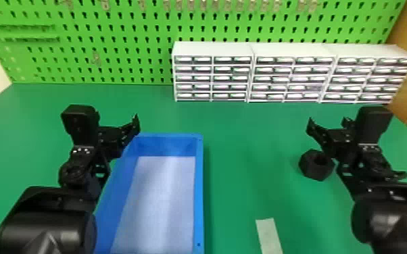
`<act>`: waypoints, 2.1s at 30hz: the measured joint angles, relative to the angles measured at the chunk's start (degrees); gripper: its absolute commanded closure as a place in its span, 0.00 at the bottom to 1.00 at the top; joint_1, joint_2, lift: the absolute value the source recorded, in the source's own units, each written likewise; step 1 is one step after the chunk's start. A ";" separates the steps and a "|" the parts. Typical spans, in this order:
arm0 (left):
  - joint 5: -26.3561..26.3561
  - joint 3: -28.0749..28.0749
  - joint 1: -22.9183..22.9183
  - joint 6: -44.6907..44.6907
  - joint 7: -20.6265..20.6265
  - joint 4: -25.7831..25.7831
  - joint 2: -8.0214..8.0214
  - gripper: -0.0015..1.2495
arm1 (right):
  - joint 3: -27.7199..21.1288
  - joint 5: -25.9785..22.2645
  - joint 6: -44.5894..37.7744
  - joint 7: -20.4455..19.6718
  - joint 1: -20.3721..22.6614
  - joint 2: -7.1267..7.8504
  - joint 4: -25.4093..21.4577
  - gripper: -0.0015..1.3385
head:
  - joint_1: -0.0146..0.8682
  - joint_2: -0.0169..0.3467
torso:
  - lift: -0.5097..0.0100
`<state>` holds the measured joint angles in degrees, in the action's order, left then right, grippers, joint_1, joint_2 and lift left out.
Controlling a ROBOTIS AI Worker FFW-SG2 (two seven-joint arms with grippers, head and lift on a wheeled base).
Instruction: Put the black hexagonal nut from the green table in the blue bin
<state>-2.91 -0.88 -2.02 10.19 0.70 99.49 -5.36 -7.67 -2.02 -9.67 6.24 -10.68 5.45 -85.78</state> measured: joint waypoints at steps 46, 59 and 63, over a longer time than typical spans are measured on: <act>-0.10 0.27 0.17 -0.01 0.00 0.00 0.00 0.20 | 0.31 2.28 -17.58 0.00 -8.25 2.80 0.17 0.25 | 0.79 0.19 | 0.80; -0.08 0.23 0.25 0.00 0.00 0.00 0.00 0.20 | 2.06 1.18 -35.05 0.51 -16.11 6.83 2.90 0.25 | 0.79 0.19 | 0.80; -0.04 0.12 0.17 0.03 0.00 0.00 0.00 0.20 | 3.03 1.22 -41.14 1.81 -18.79 7.99 4.37 0.25 | 0.79 0.19 | 0.80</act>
<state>-2.94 -0.76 -1.85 10.22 0.70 99.49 -5.36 -4.65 -0.80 -50.81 8.06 -29.47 13.43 -81.41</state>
